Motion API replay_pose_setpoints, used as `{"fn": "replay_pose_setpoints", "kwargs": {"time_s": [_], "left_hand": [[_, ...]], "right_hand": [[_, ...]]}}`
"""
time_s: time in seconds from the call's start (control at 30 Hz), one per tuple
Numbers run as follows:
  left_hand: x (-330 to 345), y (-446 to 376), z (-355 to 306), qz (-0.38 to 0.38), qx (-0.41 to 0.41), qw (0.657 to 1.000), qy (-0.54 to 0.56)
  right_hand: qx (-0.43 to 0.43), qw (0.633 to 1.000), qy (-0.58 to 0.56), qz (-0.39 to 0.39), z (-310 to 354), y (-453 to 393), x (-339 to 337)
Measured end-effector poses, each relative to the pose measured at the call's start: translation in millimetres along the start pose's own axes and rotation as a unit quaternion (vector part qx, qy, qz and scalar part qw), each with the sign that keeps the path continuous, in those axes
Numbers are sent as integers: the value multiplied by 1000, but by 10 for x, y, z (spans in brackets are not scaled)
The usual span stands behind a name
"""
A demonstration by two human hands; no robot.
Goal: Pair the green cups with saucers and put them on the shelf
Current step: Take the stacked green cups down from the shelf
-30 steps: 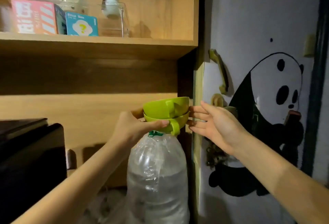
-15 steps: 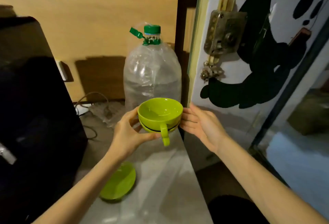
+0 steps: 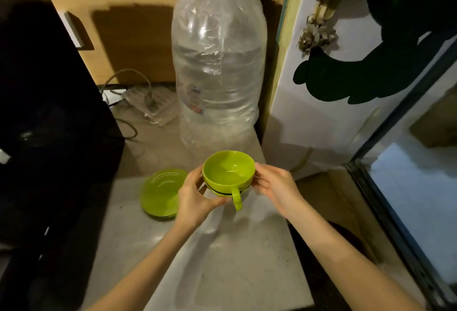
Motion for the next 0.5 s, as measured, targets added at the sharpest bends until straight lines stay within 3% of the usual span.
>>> {"fn": "replay_pose_setpoints", "kwargs": {"time_s": [0.5], "left_hand": [[142, 76, 456, 17, -63, 998, -10]], "right_hand": [[40, 999, -22, 7, -415, -146, -106]]}}
Point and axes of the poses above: each hand's wrist, its own y-axis away from the middle knuckle, its own x-axis out of the palm, z = x × y, the point moved 6 cm from there along -y, towards the middle knuckle, and after that the axes turned 8 degrees about -y, right-handed, at the moved point
